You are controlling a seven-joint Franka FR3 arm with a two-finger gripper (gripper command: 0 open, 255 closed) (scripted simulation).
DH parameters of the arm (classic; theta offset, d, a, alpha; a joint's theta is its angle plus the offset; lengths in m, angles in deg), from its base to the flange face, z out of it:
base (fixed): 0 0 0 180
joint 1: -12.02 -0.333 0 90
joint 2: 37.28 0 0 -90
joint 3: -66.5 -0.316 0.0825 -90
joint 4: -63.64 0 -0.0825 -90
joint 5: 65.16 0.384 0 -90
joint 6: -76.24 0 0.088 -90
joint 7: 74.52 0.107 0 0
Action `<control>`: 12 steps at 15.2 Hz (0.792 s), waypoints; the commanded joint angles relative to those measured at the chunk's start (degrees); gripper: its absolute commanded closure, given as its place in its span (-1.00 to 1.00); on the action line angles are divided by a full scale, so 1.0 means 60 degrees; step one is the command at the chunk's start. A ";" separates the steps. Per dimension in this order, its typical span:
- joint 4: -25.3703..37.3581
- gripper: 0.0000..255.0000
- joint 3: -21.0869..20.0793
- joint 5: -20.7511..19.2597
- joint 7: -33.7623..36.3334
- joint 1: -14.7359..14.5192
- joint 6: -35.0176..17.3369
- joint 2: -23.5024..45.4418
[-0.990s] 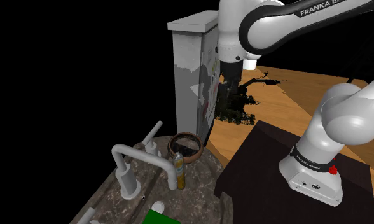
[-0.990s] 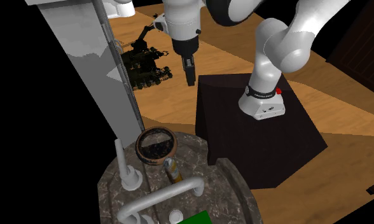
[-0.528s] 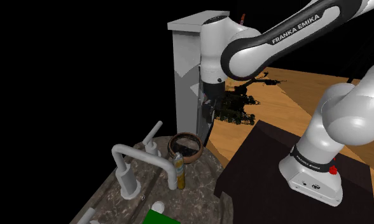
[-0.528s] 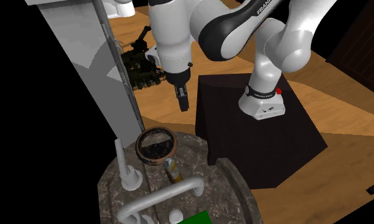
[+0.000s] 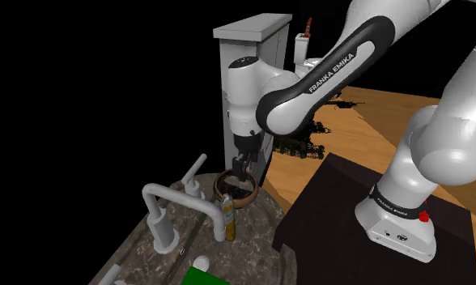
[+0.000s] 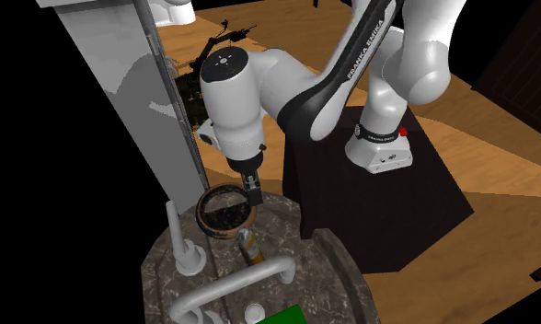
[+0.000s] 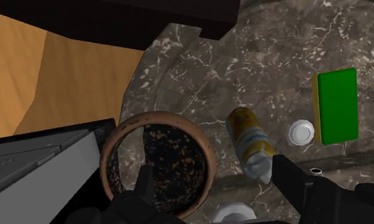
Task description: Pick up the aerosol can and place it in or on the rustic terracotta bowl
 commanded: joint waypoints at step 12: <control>0.1620 -1.00 -0.0051 -0.1792 0.1526 -0.0829 -0.1879 0.3468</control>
